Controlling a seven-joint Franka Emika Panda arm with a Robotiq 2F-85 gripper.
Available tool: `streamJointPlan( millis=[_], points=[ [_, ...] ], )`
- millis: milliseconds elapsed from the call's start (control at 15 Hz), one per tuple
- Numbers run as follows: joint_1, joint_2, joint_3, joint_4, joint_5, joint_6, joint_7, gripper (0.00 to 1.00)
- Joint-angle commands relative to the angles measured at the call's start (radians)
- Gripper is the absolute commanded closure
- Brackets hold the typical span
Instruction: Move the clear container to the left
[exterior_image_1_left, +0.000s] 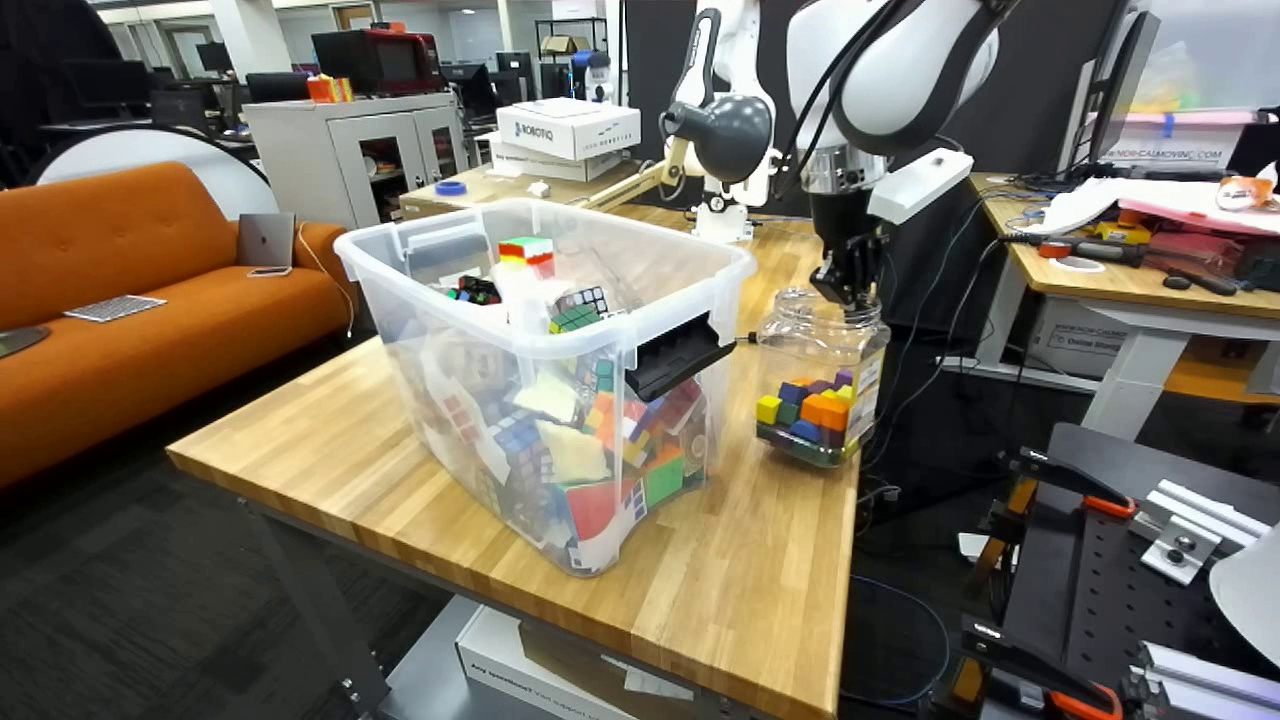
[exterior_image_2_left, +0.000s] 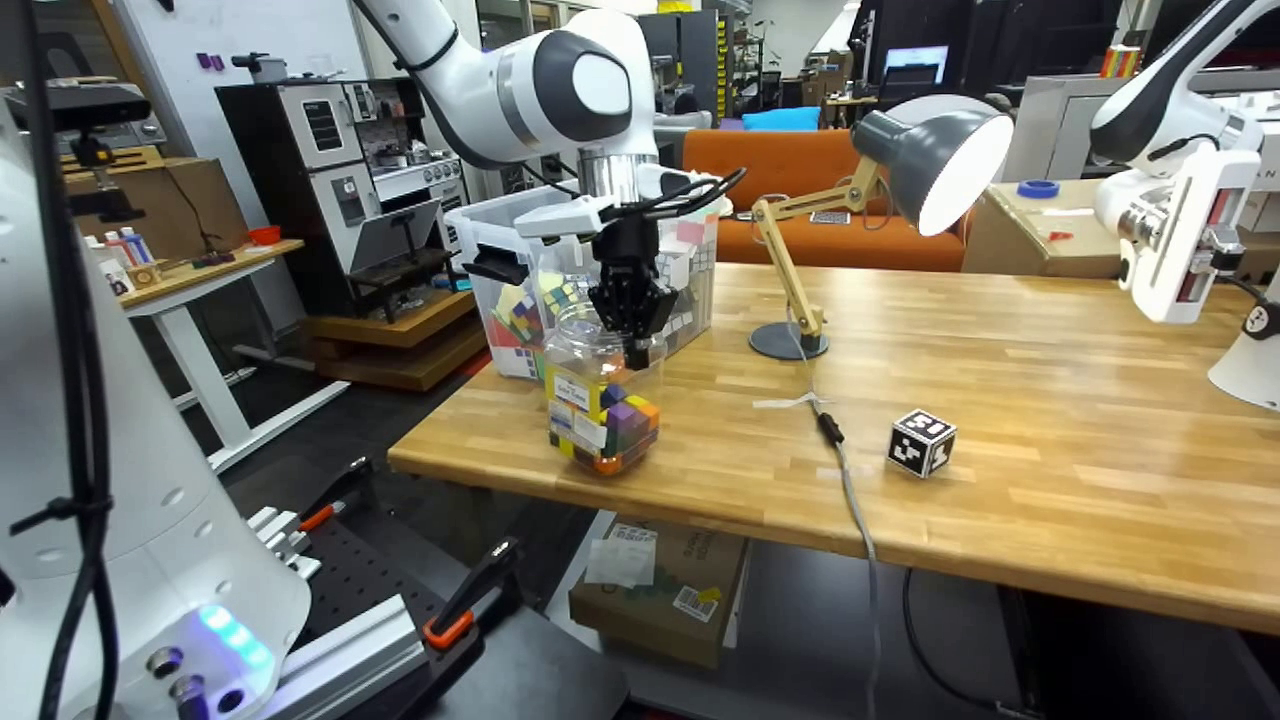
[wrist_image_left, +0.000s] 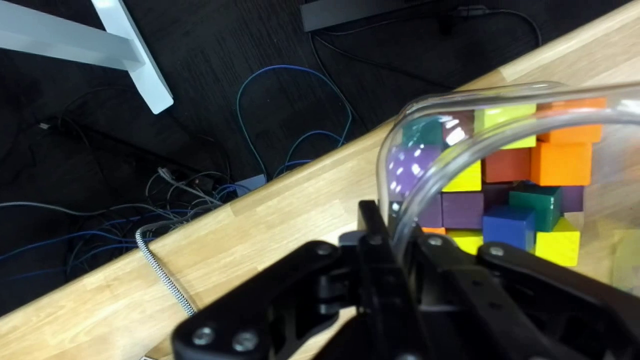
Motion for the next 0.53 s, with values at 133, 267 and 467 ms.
streamJointPlan(
  millis=[133, 267, 467],
  points=[
    [0.015, 0.026, 0.015, 0.016, 0.011, -0.022, -0.01, 0.98],
    [0.018, 0.032, 0.016, 0.017, 0.013, -0.025, -0.008, 0.98],
    [0.016, 0.034, 0.016, 0.02, 0.041, -0.04, -0.015, 0.69]
  ],
)
